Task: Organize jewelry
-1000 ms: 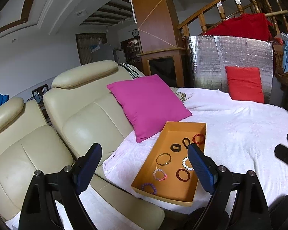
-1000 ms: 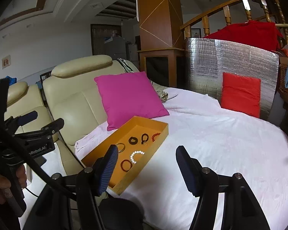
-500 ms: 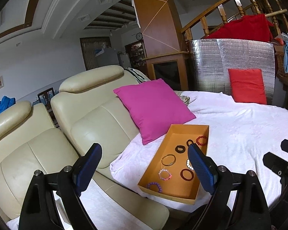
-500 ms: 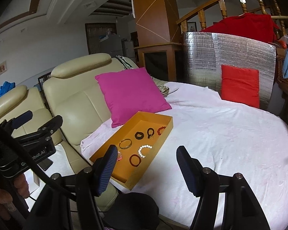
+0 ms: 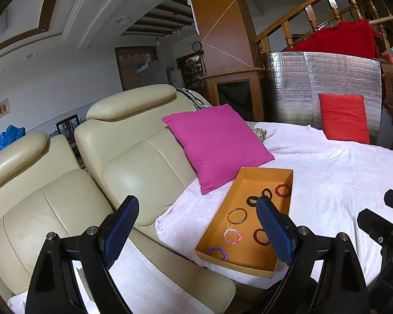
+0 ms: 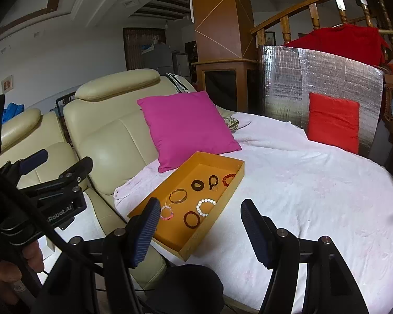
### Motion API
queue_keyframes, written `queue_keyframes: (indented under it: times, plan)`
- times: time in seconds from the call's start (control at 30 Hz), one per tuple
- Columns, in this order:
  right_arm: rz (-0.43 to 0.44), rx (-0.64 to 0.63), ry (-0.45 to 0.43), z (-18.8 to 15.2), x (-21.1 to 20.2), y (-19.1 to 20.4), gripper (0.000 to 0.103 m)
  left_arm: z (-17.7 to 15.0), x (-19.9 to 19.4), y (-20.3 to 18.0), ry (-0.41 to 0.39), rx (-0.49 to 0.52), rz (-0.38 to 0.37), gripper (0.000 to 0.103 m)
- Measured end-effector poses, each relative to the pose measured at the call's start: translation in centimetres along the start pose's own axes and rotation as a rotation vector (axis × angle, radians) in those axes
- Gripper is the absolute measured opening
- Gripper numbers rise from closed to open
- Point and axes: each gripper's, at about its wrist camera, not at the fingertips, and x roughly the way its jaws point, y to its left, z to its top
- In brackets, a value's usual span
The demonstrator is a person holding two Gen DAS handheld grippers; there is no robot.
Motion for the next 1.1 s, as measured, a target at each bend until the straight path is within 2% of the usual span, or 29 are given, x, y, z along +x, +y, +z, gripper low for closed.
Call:
queue_keyframes:
  times: [1.1]
  plan:
    - [-0.009, -0.004, 0.004, 0.29, 0.94, 0.05, 0.068, -0.49, 0.13, -0.22, 0.002, 0.03, -0.012, 0.091]
